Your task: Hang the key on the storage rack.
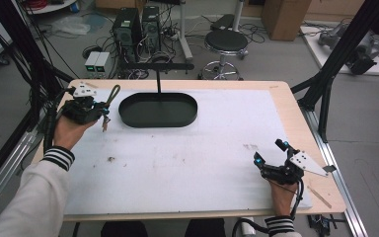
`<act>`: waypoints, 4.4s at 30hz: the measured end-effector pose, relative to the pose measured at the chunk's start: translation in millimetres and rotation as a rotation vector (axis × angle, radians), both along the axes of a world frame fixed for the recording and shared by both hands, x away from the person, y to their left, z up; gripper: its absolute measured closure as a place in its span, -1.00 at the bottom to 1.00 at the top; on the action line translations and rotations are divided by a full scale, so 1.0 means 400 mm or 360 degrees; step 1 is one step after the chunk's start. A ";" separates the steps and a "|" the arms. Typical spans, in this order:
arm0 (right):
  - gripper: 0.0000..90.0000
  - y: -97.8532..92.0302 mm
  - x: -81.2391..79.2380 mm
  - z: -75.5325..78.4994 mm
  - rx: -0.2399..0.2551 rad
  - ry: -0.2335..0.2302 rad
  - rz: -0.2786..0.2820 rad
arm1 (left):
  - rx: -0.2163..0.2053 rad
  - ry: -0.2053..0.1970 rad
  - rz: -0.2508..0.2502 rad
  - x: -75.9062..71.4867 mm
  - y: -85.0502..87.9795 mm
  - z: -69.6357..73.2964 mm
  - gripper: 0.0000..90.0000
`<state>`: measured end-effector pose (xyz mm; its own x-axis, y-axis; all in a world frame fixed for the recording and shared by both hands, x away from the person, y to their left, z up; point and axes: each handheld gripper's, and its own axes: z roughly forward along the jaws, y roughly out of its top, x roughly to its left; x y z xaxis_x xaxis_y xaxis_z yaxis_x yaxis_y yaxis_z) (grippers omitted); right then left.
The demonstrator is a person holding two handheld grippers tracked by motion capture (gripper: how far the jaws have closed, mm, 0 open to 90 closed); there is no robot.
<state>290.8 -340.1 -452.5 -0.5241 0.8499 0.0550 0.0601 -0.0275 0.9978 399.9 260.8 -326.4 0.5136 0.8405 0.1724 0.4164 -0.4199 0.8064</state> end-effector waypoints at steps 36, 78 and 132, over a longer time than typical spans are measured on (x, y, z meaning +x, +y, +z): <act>-0.99 0.000 0.000 0.000 0.0002 -0.0002 -0.0002 | -0.0052 -0.0092 0.0084 0.129 -0.062 0.039 0.70; -0.99 -0.001 0.000 0.000 0.0014 0.0006 0.0004 | -0.0059 -0.0052 0.0217 0.212 -0.092 -0.033 0.70; -0.99 0.008 -0.002 0.000 -0.0032 -0.0008 -0.0033 | -0.0749 -0.0585 -0.0257 -0.271 0.110 -0.261 -0.96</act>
<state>290.0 -336.8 -452.5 -0.5064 0.8616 0.0352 0.0547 -0.0087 0.9985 291.5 304.7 -430.9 0.6183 0.7859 -0.0079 0.0369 -0.0190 0.9991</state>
